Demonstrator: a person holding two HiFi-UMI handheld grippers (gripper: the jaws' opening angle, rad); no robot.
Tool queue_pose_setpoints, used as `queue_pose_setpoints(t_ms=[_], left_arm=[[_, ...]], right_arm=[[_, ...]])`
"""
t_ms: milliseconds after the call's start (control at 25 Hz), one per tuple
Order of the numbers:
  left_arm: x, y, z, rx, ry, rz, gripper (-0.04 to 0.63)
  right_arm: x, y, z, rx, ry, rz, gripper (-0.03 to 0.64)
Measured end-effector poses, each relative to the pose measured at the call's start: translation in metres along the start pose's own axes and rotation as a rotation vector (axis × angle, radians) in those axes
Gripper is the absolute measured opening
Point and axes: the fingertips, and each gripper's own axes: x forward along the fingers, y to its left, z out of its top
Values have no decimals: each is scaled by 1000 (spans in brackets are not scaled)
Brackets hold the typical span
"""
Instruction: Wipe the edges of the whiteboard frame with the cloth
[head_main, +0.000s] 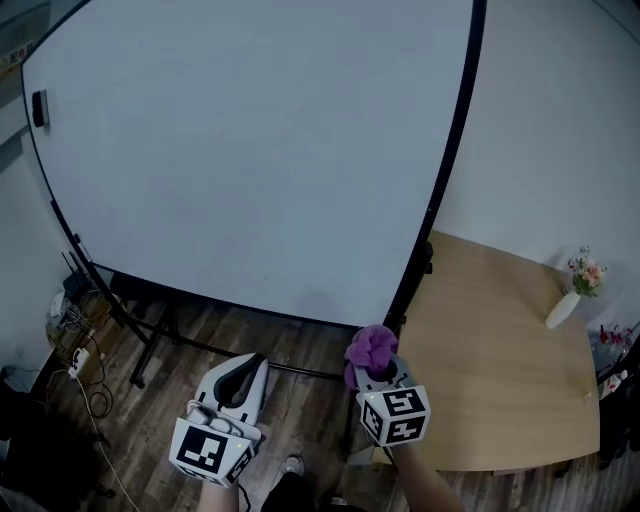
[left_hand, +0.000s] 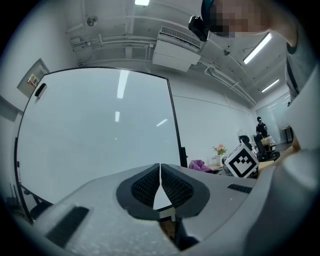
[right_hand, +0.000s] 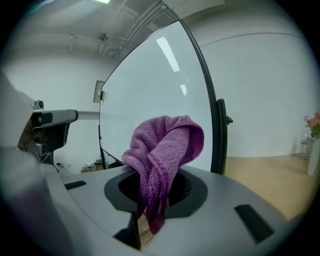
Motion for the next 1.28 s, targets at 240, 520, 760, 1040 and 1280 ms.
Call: queue_pose_setpoints(t_ms=[240,520,760,1040,1280], left_arm=[[-40,-12,11,19,-22,77,17],[-72,-33,22,38,-36,156,17],[-99,-49,28,56,-35,220,17],[-123,-48,35,71,-41,282,17],[-141,-37,37,57,-33,311,17]], right_arm=[[-31,28,16,-34,-51,85,83],[-68,48,40,-38,-116,185,83],[-95,59,53,-40,-171,256,83],[-106,77,58,-72,-196,305,83],[-110,95,65,-88,-217,321,84]])
